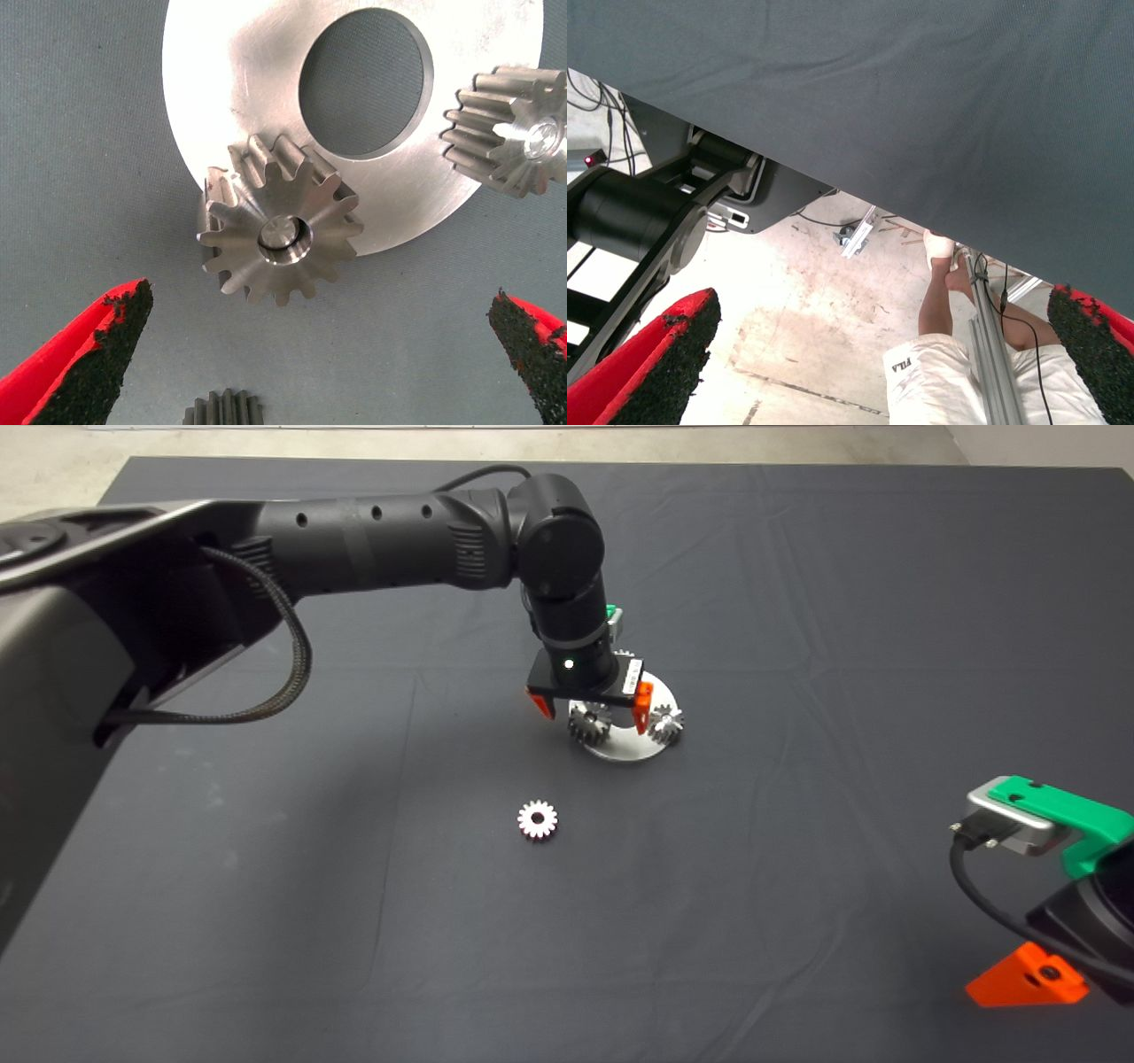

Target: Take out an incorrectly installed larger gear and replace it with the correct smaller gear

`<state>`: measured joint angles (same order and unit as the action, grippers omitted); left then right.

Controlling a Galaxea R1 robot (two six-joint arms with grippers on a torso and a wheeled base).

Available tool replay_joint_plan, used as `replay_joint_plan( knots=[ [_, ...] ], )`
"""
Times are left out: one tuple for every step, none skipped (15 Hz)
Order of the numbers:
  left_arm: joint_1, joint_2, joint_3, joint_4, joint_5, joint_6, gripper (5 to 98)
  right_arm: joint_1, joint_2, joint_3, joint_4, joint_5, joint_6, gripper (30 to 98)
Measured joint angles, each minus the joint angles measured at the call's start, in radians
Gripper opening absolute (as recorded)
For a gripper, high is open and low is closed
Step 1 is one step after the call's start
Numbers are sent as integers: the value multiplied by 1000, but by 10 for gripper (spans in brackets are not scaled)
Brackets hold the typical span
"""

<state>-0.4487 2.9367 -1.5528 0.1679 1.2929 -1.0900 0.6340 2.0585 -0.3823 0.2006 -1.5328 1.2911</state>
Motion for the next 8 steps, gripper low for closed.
replay_joint_plan(
  knots=[
    [0,0,0,1,-1,0,978,0,0,0,0,0,0,977],
    [3,0,3,10,-3,0,978,0,0,0,0,0,0,977],
    [9,1,7,28,-3,0,978,0,0,0,0,0,0,977],
    [14,2,12,45,-3,0,978,0,0,0,0,0,0,977],
    [17,2,20,53,-2,0,978,0,0,0,0,0,0,977],
    [19,4,25,57,-3,0,979,-3,0,0,0,0,0,977],
    [19,5,26,68,-3,1,978,-3,0,0,0,0,0,977],
    [19,5,26,83,-3,1,979,-3,0,0,0,0,0,977]
  ],
)
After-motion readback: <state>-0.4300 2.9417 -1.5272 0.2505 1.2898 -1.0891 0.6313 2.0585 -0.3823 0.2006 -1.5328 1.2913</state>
